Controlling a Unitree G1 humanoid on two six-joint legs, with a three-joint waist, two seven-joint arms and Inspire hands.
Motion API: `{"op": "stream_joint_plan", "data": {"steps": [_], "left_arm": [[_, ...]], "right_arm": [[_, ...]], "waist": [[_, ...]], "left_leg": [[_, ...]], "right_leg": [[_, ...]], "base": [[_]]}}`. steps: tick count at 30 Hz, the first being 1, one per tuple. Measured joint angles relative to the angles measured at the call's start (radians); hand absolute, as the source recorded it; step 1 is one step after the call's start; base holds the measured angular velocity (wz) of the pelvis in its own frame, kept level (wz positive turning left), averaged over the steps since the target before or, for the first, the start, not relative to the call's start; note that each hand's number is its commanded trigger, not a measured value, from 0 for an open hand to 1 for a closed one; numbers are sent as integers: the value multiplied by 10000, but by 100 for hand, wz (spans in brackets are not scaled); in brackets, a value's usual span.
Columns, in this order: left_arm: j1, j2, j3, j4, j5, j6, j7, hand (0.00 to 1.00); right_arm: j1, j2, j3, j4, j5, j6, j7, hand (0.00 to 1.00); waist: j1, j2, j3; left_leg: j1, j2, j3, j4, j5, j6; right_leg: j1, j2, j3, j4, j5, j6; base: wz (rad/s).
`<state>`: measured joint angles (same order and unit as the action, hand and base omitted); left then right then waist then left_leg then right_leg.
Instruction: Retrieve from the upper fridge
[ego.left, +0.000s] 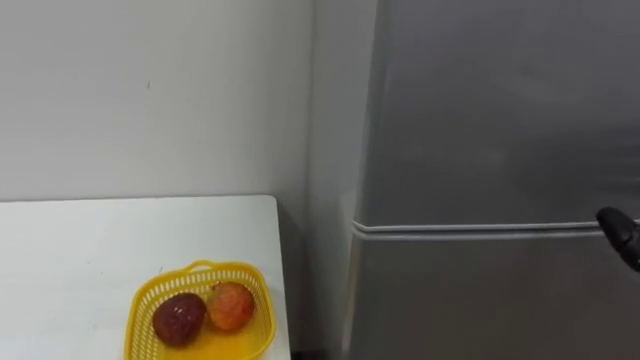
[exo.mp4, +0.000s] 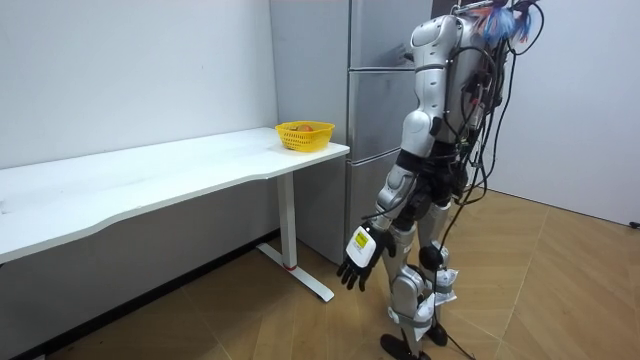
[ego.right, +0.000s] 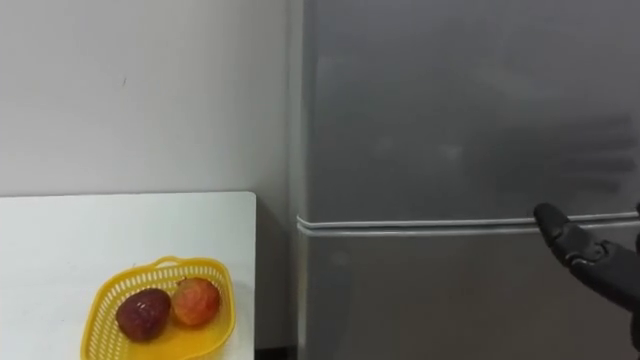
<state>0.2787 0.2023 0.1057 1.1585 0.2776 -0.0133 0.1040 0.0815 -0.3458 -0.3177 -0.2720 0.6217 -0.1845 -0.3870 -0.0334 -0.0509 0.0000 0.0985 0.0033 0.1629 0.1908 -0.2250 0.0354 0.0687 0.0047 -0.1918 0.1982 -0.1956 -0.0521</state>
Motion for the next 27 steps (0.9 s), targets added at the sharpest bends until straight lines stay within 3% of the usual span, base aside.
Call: {"op": "stream_joint_plan", "data": {"steps": [5,11,14,19,20,21,22,23,27], "left_arm": [[110,-5,2,-3,-15,167,4,0],[90,-41,7,-398,-21,598,13,0],[3,-40,-57,-420,-81,784,18,0],[-22,-183,-216,-512,-119,986,236,0],[-3,-188,-320,-497,-121,999,243,0],[-36,-201,-390,-495,-124,1000,293,0],[-35,-222,-462,-496,-117,999,357,0],[-74,-301,-523,-509,-114,996,413,0],[-8,-388,-497,-600,-98,1018,413,0]], "right_arm": [[218,-11,-299,513,-492,2,-755,0],[450,-8,-377,1433,-454,338,-1693,0],[801,64,-199,2244,-851,519,-2022,0],[1742,918,432,3727,-1440,799,-2242,0],[1747,1068,750,4499,-1501,785,-2237,0],[1753,1249,1028,5278,-1473,846,-2235,0],[1766,1378,1091,5566,-1456,929,-2233,0],[1802,1602,1211,5943,-1372,1005,-2227,0],[1795,1786,1753,7249,-1231,1004,-1901,0]], "waist": [[-69,4,-22],[-193,-5,-23],[-194,-49,-72],[-110,71,-127],[-137,94,-120],[-139,76,-37],[-138,81,-15],[-136,135,-52],[-140,336,-62]], "left_leg": [[13,0,-1,-11,0,-1],[-11,0,-16,-91,-1,1],[-2,-1,-2,-74,1,0],[33,2,52,-15,1,0],[94,2,48,-15,1,0],[179,-1,48,-31,1,0],[189,-6,47,-33,-1,0],[185,-6,36,-53,-8,5],[174,-2,32,-211,-16,17]], "right_leg": [[20,19,43,46,-1,0],[-27,31,113,16,-6,9],[19,32,110,53,-2,5],[-5,35,176,40,-3,7],[61,37,199,40,-2,6],[128,37,200,15,-5,10],[134,37,222,-28,-19,18],[137,54,271,-62,-38,46],[61,90,340,-33,-18,39]], "base": [[-1],[-2],[0],[-4],[-5],[0],[0],[0],[0]]}}
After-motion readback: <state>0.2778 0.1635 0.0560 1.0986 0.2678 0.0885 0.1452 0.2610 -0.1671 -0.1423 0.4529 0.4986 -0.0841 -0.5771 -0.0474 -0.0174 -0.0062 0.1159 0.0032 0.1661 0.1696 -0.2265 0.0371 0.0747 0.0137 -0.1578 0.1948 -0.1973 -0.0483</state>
